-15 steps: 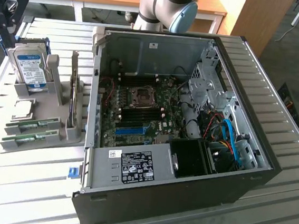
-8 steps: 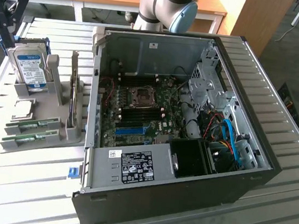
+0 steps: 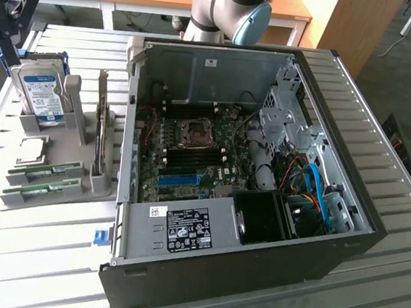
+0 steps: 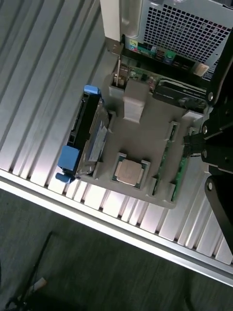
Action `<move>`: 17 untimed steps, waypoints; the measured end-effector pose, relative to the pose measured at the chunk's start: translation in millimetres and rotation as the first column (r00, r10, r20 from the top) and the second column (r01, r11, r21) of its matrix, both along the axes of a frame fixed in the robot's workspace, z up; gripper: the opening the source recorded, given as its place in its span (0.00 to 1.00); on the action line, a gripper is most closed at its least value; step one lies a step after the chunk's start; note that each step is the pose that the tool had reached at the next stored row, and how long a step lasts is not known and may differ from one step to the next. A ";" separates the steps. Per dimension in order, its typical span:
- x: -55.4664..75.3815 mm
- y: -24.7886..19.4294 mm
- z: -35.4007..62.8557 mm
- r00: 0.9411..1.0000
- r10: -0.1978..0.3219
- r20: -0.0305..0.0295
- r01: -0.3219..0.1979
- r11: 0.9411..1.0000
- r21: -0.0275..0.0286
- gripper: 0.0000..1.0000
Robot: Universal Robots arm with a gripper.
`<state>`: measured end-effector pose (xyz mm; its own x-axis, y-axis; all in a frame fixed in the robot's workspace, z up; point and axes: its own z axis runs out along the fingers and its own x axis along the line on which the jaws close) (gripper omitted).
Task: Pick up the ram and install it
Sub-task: 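Pick up the ram and move it above insertion slot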
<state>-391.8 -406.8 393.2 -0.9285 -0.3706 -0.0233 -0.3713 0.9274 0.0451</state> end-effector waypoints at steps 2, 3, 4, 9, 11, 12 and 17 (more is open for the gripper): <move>0.0 0.0 0.0 0.999 0.033 0.000 -0.033 0.999 0.000 0.11; 0.0 0.0 0.0 0.999 0.051 0.000 -0.051 0.999 0.000 0.11; 0.0 0.0 0.0 0.998 0.068 0.000 -0.068 0.998 0.000 0.11; 0.0 0.0 0.0 0.988 0.155 0.000 -0.155 0.988 0.000 0.11; 0.0 0.0 0.0 0.982 0.190 0.000 -0.190 0.982 0.000 0.11; 0.0 0.0 0.0 0.978 0.206 0.000 -0.206 0.978 0.000 0.11; 0.0 0.0 0.0 0.957 0.290 0.000 -0.290 0.957 0.000 0.11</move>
